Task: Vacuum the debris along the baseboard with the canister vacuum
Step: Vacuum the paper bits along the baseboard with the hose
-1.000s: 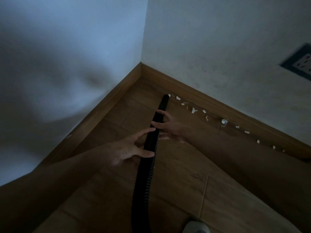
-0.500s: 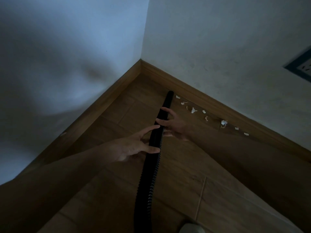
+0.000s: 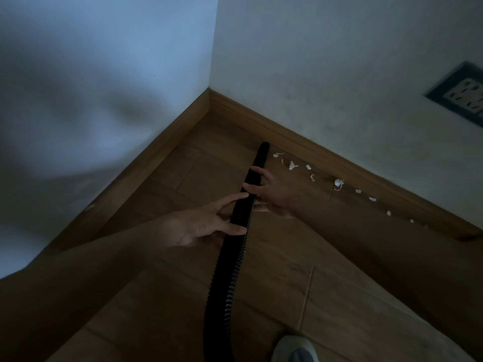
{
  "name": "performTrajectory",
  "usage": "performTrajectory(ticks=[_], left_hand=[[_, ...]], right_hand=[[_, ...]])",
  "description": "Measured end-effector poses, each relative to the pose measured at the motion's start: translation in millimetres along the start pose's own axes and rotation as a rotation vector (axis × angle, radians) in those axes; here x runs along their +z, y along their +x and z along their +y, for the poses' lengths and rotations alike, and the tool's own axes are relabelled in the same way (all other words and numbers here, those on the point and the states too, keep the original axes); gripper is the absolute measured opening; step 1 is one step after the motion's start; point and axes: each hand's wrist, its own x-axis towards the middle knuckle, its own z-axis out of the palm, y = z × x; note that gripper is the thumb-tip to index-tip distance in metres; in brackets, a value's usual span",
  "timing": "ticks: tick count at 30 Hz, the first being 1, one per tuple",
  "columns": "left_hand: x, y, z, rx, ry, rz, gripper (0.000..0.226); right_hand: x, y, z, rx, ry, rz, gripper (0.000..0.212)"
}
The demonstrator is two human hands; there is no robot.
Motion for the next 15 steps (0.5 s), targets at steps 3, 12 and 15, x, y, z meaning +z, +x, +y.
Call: performTrajectory(ticks=[3,12,15], left_hand=[[1,-2,0,-0.001,0.034,-0.016,0.082],[13,-1,1,0.051,0.059,-0.070,0.079],[15,0,-2,0.142,0.096,-0.018,0.077]], right_hand=[[-1,-5,4,0.005,0.011,0.019,0.075],[-10,-19,11,0.034,0.063,0.044,0.076],[-8,-20,9,0.029,0.050,0.052,0.075]])
